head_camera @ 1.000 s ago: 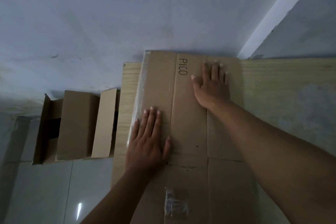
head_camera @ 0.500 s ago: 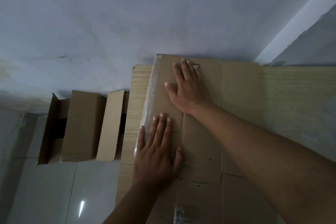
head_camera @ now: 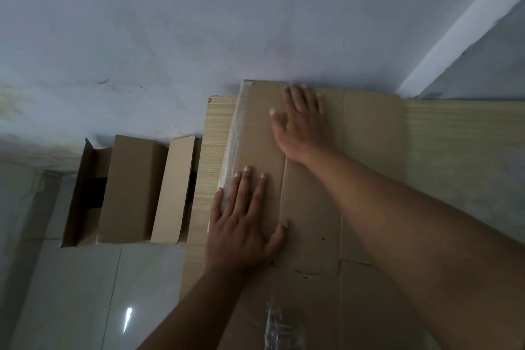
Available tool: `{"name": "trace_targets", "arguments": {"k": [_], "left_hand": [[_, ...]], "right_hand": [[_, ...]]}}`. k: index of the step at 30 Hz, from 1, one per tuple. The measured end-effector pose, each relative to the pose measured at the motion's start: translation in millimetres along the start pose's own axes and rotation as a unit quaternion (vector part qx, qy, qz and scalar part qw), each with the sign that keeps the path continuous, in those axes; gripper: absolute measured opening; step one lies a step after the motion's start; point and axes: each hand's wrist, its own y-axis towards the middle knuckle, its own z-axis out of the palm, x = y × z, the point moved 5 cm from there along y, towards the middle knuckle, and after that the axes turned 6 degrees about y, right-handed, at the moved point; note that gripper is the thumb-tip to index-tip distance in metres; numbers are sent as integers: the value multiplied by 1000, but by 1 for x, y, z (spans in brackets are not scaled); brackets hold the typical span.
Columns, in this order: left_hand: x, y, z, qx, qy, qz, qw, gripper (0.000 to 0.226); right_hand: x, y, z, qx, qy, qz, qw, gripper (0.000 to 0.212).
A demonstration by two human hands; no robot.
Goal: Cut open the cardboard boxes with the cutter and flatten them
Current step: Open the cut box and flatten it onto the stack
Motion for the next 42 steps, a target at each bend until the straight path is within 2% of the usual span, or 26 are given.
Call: {"name": "trace_targets", "arguments": {"k": [4,7,11,14,17,19,23,28,33,35,39,42], "left_hand": [[0,-1,-1,11,-4,0,1000,89],[-1,-1,-3,5,-9,-1,1000,89],[-2,-1,-1,-3,-10,-4,1000,89],[-1,-3,-1,-10,-12,-3,1000,85],[-2,-1,-1,-5,-9,-13,1000,84],[-1,-2,0,8,-7,-21,1000,82],[7,-54,5,3,-52,0,999,75],[17,-157,20,3,-65,-64,996,82],[19,-194,26,-6,-96,-106,990,88],[18,-194,23,-9,-125,-124,984,90],[16,-179,2,-16,-245,-202,948,91],[23,-146,-22,-31,-282,-229,931,92]], "right_hand": [[-62,-50,-13,-32,-17,92,995,75],[-72,-108,-13,-29,-23,129,991,74],[-27,-189,4,-23,-6,103,994,69],[3,-227,20,-19,5,47,999,60],[-8,-245,19,-2,-11,-3,1000,55],[-35,-262,12,-4,-34,32,999,55],[-63,-295,4,-35,-60,130,989,56],[-58,-294,3,-45,-51,136,988,56],[-68,-332,3,-120,13,265,957,67],[-65,-343,2,-140,54,277,949,70],[-71,-342,-13,-186,172,324,912,75],[-86,-334,-30,-200,240,369,876,72]]}}
